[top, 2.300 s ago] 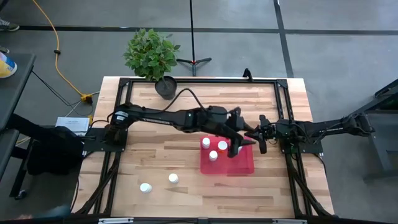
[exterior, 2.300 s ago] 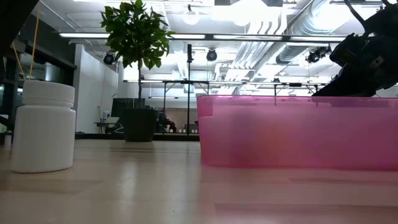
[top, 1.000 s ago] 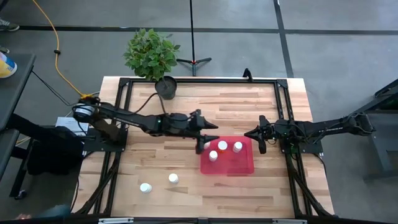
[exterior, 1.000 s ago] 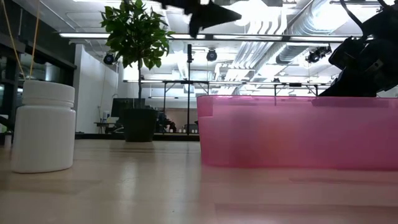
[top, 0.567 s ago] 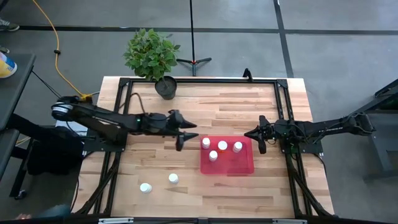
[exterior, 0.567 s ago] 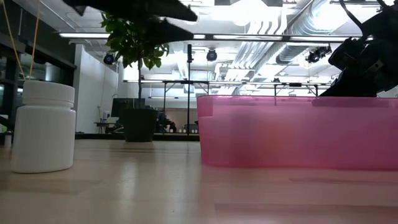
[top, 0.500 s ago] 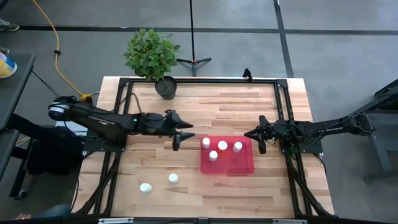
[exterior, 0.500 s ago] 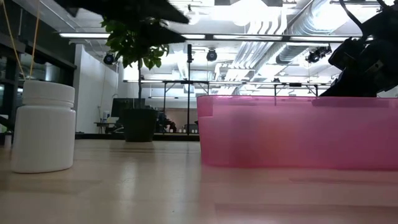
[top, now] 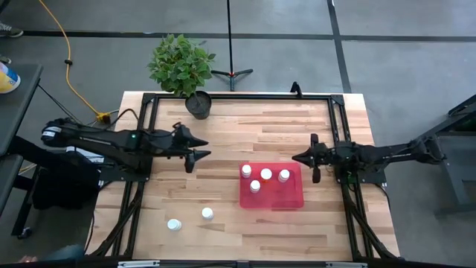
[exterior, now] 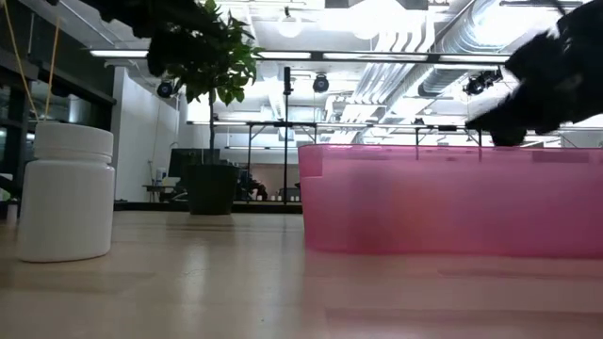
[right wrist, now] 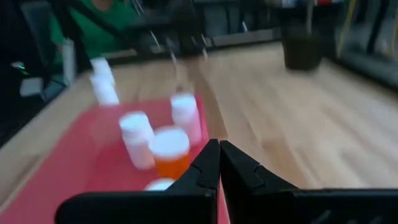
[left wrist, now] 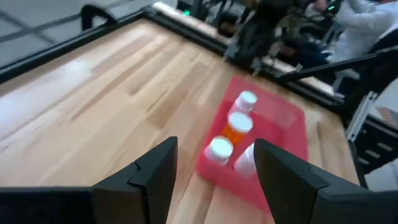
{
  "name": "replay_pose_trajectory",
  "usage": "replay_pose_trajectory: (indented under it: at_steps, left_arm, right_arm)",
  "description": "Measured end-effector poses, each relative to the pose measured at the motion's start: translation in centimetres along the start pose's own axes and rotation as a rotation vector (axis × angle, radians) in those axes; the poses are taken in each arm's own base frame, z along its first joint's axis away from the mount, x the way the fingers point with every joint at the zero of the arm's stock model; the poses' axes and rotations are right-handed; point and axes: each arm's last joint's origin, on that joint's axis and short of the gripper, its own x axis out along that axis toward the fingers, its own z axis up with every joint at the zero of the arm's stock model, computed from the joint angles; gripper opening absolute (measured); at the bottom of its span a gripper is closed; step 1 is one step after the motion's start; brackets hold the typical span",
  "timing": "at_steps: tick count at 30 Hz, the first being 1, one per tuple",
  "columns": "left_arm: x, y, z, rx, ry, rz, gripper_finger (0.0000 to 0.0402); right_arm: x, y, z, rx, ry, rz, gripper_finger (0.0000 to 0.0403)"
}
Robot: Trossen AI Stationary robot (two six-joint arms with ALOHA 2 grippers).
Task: Pick and place pill bottles into a basket
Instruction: Put the white pill bottle into the pink bin
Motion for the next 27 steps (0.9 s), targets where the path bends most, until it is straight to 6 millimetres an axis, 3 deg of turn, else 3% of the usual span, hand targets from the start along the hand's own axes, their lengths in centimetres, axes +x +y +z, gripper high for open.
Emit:
replay_pose_trajectory:
  at_steps: [9,27]
  left_arm:
    - [-2.5,1.1,-0.2,-0.019,0.029,0.060,0.0243]
    - [-2.9,1.3,-0.9,-0.046,0.134,0.005,0.0243]
  right_arm:
    - [-1.5,0.1,1.4,-0.116,-0.182,0.031,0.0001]
    - [-2.2,0.1,1.4,-0.108,-0.209,0.043,0.0004]
